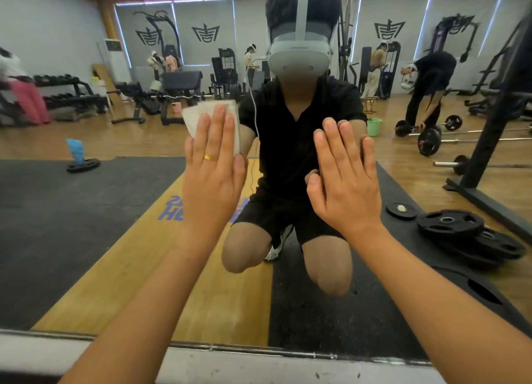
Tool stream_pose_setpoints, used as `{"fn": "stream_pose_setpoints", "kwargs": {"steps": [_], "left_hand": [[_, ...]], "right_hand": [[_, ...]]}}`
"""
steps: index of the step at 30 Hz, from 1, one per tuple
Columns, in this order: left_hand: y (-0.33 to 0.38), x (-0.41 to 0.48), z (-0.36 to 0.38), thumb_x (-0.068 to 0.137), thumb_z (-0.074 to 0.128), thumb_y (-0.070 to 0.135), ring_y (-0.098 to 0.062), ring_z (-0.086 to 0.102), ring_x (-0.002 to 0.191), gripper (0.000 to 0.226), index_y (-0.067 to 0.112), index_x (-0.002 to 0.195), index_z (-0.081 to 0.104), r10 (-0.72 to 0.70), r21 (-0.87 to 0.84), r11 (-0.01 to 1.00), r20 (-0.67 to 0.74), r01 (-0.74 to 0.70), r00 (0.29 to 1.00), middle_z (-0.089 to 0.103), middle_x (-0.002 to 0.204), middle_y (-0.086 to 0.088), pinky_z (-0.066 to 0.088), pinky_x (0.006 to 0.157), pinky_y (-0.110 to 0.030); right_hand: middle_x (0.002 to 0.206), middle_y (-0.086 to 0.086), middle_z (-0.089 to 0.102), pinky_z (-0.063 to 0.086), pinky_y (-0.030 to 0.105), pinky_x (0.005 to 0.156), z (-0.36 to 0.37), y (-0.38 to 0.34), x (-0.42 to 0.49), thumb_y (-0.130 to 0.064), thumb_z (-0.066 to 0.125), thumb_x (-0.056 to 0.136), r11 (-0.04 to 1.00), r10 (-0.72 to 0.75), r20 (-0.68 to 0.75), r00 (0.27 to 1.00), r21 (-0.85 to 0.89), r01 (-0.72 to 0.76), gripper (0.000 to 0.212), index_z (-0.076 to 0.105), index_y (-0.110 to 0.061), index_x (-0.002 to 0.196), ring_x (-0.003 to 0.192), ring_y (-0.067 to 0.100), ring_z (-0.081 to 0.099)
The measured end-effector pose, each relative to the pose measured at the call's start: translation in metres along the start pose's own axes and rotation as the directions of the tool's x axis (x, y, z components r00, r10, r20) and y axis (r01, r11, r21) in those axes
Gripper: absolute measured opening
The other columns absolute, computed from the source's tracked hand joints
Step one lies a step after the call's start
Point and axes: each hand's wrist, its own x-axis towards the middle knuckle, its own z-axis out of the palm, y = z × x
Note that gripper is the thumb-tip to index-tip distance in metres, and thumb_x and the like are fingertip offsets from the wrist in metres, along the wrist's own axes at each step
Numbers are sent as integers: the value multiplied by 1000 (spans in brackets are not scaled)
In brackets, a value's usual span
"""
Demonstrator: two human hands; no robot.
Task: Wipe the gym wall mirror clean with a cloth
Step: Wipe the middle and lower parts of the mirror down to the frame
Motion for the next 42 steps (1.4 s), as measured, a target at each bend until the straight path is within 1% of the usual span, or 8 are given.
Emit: {"fn": "stream_pose_setpoints", "kwargs": {"steps": [2, 5, 10, 14, 20, 27, 33, 42], "left_hand": [[10, -26, 6, 110, 28, 23, -30, 8, 160, 59, 7, 164, 9, -87, -22, 996, 48, 88, 995, 12, 172, -13, 11, 129, -49], [9, -50, 5, 110, 26, 25, -25, 1, 160, 62, 15, 164, -2, -75, 2, 997, 127, 76, 989, 8, 173, -11, 11, 129, -50], [-8, 25, -13, 110, 27, 26, -30, 14, 159, 58, 6, 163, 17, 48, 73, 996, 25, -49, 999, 17, 171, -11, 12, 127, -45], [-11, 35, -14, 109, 31, 22, -31, 17, 158, 57, 3, 162, 22, -14, 35, 999, -24, 15, 1000, 21, 170, -14, 15, 128, -45], [0, -33, -8, 111, 23, 28, -29, 3, 160, 60, 5, 163, 4, -120, 36, 993, 131, 117, 984, 5, 173, -13, 16, 128, -50], [-15, 44, -29, 111, 29, 21, -28, 2, 160, 60, 4, 164, 8, -121, -7, 993, 49, 121, 991, 5, 173, -13, 9, 129, -47], [6, -18, -4, 108, 32, 22, -27, -4, 160, 63, 2, 163, 7, -156, -21, 987, 87, 158, 984, 3, 172, -16, 9, 129, -52], [18, -25, 2, 109, 27, 23, -26, -5, 160, 62, 3, 163, 6, -186, 23, 982, 64, 185, 980, 2, 173, -15, 9, 129, -51]], "right_hand": [[167, 16, 27, 9, 51, 129, 0, 0, -1, -28, 39, 105, 1000, -3, 0, 1000, -5, 3, 62, 29, -4, 160, 157, 28, 14], [167, 16, 25, 8, 50, 129, 1, -1, -1, -28, 39, 105, 1000, -5, 2, 1000, 2, 5, 62, 28, -4, 161, 158, 27, 11], [168, 15, 23, 10, 52, 128, 3, -1, -2, -28, 41, 105, 1000, -8, -6, 1000, 12, 8, 61, 30, -3, 160, 158, 26, 9], [168, 14, 20, 9, 51, 128, 2, 0, 0, -27, 42, 105, 1000, -5, -7, 1000, 27, 5, 62, 30, -3, 160, 159, 25, 8], [168, 15, 21, 6, 50, 129, 1, -2, -1, -27, 43, 104, 1000, -9, 3, 1000, 30, 9, 63, 27, -4, 161, 159, 26, 9], [167, 15, 23, 5, 49, 129, 1, -2, 0, -26, 44, 104, 999, -17, -15, 1000, 44, 18, 62, 29, -3, 160, 157, 27, 13], [167, 15, 26, 12, 52, 128, -1, -2, -1, -25, 46, 104, 993, -12, -24, 1000, 115, 15, 62, 30, -4, 160, 156, 32, 23], [166, 15, 29, 19, 54, 126, -2, 0, -2, -24, 48, 102, 983, -9, -56, 998, 184, 19, 62, 33, -4, 159, 155, 32, 26]]}}
